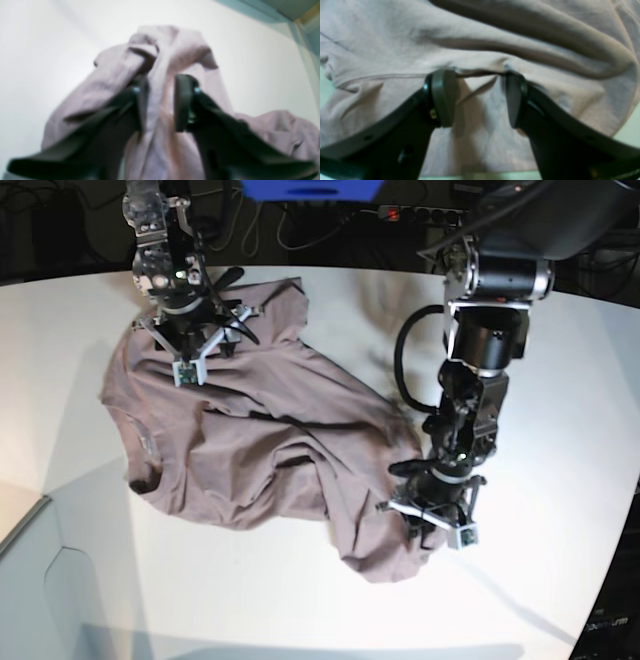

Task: Layout the t-shirt on the table in an organized manner, then fold the t-shirt properly
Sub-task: 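Grasp the shirt body with the left gripper and pull it back, then hold the shirt with both grippers and stretch it apart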

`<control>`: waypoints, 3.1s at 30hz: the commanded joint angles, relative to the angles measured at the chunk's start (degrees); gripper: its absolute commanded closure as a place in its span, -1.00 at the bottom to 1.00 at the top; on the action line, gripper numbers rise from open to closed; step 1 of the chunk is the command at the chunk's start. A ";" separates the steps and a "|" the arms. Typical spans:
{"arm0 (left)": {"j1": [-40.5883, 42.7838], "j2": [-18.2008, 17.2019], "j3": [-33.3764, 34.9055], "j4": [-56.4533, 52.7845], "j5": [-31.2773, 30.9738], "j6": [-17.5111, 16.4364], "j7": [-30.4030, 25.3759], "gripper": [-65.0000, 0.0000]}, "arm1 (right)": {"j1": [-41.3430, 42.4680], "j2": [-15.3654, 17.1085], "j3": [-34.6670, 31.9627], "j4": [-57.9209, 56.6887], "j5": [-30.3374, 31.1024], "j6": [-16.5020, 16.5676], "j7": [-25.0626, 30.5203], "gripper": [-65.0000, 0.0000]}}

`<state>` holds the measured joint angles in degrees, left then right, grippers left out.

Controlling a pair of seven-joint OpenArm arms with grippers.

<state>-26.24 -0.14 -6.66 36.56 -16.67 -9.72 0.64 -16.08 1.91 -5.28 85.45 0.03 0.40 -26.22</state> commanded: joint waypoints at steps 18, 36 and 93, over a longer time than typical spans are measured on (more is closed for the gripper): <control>13.89 0.10 -5.78 32.41 -0.52 -0.53 3.44 1.00 | -1.11 3.76 0.22 0.66 -0.34 -0.01 0.15 0.02; 37.71 0.01 -16.16 45.51 -15.99 -1.14 10.83 1.00 | -1.11 4.99 1.54 0.75 -0.34 -0.01 0.15 0.02; 42.81 -6.32 -16.51 48.50 -15.55 -1.14 10.65 -0.30 | -2.52 6.31 1.72 3.56 -0.34 -0.01 0.15 0.02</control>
<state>17.06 -5.89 -22.90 84.20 -32.01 -10.35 12.84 -18.48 8.03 -3.75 87.79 0.03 0.43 -26.94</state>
